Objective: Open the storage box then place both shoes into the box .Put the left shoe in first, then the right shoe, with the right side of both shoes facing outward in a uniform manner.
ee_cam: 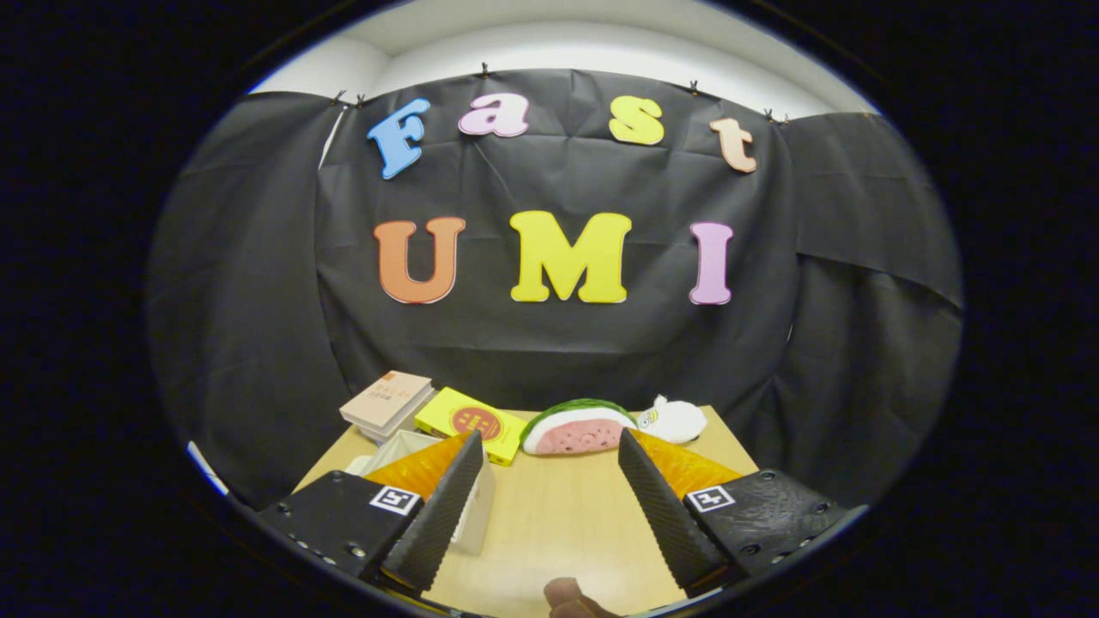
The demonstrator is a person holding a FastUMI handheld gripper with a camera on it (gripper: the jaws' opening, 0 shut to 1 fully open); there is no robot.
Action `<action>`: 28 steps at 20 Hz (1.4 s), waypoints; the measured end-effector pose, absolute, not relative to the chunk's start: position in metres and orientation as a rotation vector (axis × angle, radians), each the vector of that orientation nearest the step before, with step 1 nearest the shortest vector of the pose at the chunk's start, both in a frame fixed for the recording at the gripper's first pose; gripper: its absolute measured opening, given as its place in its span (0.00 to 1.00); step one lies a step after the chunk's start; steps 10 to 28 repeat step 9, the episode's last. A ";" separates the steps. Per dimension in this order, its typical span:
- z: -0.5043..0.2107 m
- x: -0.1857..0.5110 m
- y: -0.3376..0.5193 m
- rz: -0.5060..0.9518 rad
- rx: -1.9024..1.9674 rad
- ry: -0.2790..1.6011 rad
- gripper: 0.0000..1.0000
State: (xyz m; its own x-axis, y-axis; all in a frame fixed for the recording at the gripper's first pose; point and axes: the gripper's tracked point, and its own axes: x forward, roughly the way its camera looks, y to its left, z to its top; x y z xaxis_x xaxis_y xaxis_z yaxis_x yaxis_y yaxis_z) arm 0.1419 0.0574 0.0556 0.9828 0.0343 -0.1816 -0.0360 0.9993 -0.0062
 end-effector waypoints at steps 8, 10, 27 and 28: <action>0.092 0.138 0.058 0.031 0.008 0.054 0.96; 0.093 0.138 0.054 0.024 0.012 0.048 0.96; 0.093 0.138 0.054 0.024 0.012 0.048 0.96; 0.093 0.138 0.054 0.024 0.012 0.048 0.96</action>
